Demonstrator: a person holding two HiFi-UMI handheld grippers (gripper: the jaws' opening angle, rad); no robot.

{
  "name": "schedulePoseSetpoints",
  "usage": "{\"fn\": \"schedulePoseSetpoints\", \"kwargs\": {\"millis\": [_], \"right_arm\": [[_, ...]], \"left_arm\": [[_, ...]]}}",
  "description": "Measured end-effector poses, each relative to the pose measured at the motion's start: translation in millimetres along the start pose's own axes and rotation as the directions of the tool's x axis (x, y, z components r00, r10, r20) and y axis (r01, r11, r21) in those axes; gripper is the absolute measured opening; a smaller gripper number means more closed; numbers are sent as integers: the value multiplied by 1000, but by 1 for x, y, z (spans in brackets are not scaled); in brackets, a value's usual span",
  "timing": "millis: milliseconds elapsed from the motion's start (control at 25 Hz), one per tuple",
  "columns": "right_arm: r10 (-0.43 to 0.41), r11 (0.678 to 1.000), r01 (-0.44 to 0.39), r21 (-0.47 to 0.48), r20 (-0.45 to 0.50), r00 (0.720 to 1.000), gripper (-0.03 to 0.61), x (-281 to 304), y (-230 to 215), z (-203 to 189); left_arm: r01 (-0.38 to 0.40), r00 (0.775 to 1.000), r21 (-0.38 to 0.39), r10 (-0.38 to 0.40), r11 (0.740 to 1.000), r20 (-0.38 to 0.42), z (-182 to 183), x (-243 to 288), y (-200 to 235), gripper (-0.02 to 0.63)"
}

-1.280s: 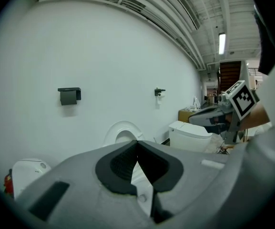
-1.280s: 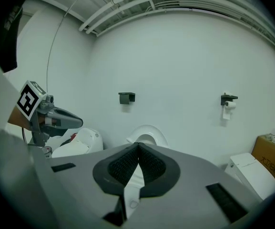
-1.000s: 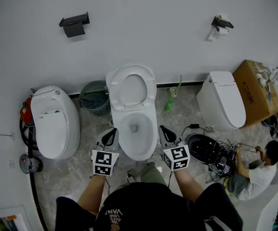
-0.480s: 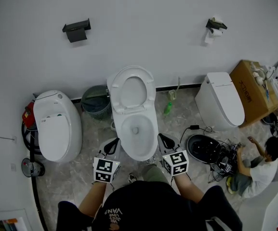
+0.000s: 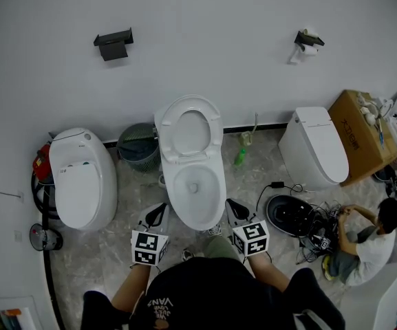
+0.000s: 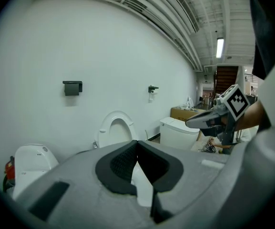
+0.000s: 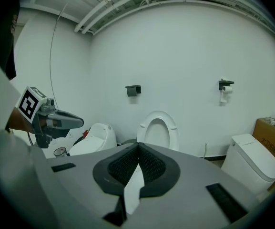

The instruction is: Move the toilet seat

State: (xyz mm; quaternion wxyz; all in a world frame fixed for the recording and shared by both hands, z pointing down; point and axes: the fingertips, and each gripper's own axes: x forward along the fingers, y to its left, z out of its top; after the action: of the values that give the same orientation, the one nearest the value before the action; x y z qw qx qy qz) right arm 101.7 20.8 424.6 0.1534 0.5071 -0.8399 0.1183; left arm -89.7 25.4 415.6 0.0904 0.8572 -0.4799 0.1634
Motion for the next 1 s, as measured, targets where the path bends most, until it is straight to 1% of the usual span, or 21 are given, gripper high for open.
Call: {"fn": "schedulePoseSetpoints", "kwargs": {"millis": [160, 320, 520, 1000], "right_arm": [[9, 1000, -9, -4, -13, 1000, 0, -3, 0, -6], [14, 1000, -14, -8, -20, 1000, 0, -1, 1, -9], [27, 999, -27, -17, -14, 1000, 0, -2, 3, -6], [27, 999, -27, -24, 1, 1000, 0, -2, 6, -1]], "left_arm": [[-1, 1000, 2, 1, 1000, 6, 0, -2, -3, 3], [2, 1000, 12, -2, 1000, -6, -3, -1, -3, 3], [3, 1000, 27, -3, 1000, -17, -6, -2, -5, 4], [11, 1000, 28, -10, 1000, -26, -8, -5, -8, 3]]}}
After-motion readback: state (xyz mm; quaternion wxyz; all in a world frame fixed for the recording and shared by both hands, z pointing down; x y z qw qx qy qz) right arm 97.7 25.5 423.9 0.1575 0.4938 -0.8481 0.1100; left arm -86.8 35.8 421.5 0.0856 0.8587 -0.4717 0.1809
